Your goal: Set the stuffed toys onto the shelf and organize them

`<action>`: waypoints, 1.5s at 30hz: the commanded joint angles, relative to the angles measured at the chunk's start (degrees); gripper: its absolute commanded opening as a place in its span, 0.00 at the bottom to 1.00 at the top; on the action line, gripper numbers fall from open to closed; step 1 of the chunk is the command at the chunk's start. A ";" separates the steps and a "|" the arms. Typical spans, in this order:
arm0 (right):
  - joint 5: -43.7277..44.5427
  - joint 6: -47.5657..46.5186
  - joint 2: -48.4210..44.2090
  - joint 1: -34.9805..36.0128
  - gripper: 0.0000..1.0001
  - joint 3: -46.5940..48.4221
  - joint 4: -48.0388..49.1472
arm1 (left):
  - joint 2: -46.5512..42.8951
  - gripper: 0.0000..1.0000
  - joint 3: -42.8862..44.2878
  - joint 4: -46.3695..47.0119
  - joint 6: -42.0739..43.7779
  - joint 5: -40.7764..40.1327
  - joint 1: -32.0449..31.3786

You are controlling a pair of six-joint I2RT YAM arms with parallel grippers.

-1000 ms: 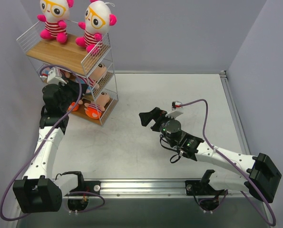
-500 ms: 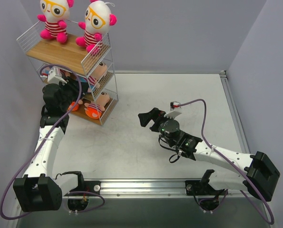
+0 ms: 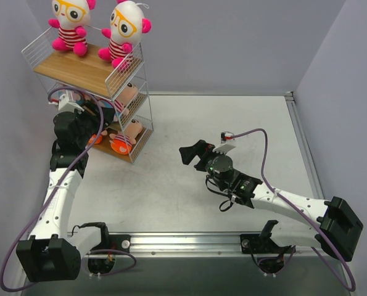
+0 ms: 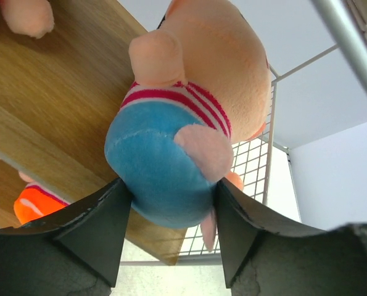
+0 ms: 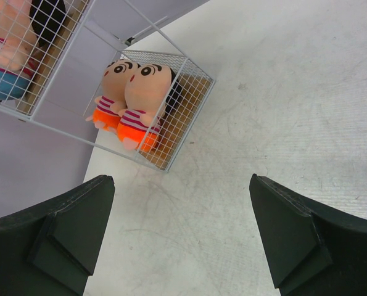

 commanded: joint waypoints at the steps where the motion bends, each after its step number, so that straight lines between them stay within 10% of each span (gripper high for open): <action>1: 1.09 -0.92 -1.18 -0.10 0.96 1.58 1.89 | -2.58 0.65 0.59 -1.25 0.43 -1.65 0.26; 26: 1.18 -1.45 -0.47 0.16 0.96 2.11 1.63 | 4.80 0.64 4.01 1.56 -0.71 5.47 0.35; 45: 0.91 -1.36 -0.30 0.25 0.96 1.85 1.98 | -0.39 0.85 3.75 -5.47 0.35 0.20 0.35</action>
